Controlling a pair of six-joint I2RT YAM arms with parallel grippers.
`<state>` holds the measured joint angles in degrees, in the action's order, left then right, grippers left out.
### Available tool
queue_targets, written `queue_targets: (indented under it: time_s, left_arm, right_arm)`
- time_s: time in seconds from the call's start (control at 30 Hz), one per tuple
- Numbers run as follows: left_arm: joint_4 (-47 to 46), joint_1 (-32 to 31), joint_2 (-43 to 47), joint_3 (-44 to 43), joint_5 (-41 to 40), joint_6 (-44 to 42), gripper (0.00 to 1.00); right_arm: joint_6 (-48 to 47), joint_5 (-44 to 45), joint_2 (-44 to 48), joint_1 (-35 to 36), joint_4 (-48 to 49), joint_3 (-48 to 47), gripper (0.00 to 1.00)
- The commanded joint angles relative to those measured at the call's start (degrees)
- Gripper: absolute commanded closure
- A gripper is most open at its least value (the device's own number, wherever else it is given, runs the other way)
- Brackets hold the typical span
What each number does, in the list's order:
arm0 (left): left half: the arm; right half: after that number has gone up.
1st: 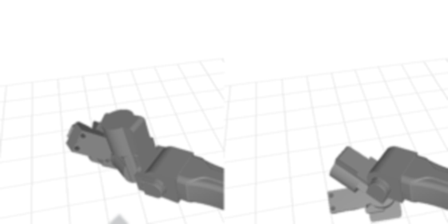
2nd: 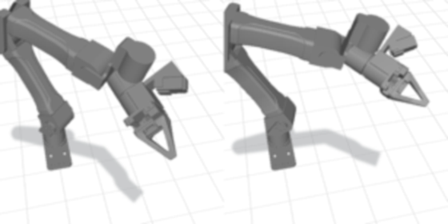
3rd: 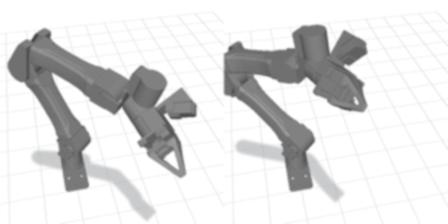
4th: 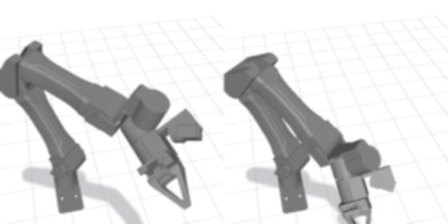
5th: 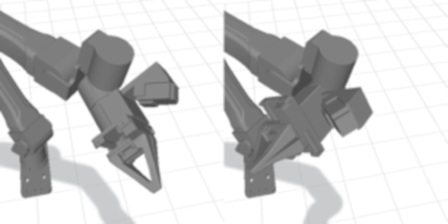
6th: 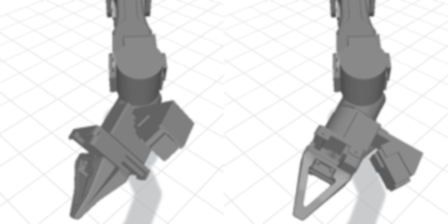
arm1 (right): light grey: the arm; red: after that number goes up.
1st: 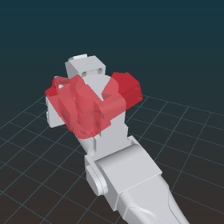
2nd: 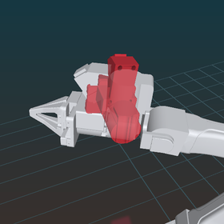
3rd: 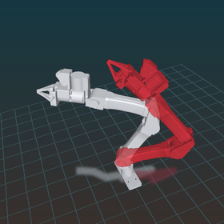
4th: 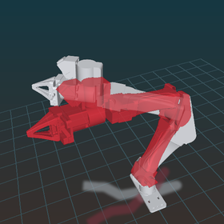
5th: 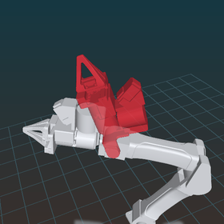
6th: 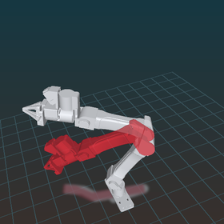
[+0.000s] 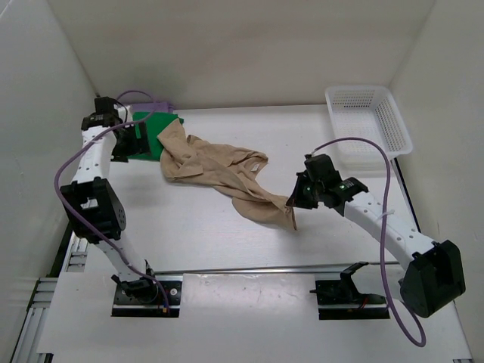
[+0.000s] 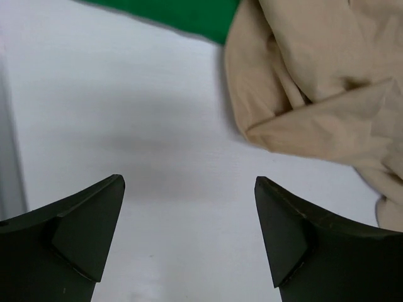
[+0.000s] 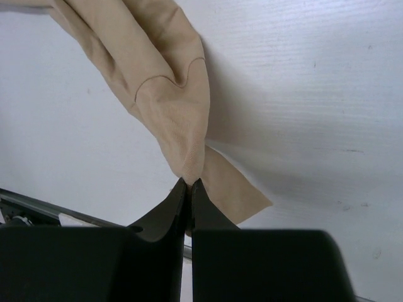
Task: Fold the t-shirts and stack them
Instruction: Flatten out the tshirt
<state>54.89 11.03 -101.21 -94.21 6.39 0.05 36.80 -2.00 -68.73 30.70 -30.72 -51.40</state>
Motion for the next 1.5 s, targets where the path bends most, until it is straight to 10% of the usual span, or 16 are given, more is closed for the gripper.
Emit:
queue_targets:
  time_s: [0.0,0.33,0.63,0.97,1.47]
  left_arm:
    - [1.0,-2.14,-1.79,0.27,9.68,-0.05,0.06]
    - [-7.41,-29.2,-2.5,5.08,-11.63,-0.05,0.11]
    - [-12.0,-33.97,-10.94,2.37,-29.5,-0.05,0.36]
    - [-12.53,-34.49,-14.54,1.67,-29.52,-0.05,0.46]
    - [-8.41,-34.49,-14.72,-1.49,-16.32,-0.05,0.24]
  right_arm:
    - [-1.55,-1.43,1.23,-0.2,1.1,2.27,1.0]
    - [0.12,-0.81,1.76,0.33,2.68,6.92,1.0]
    - [0.12,-1.34,1.76,-1.34,2.68,7.54,1.0]
    - [-0.4,-2.39,2.81,-3.19,2.68,7.54,1.0]
    - [-1.55,-3.01,3.34,-4.95,1.02,8.07,1.0]
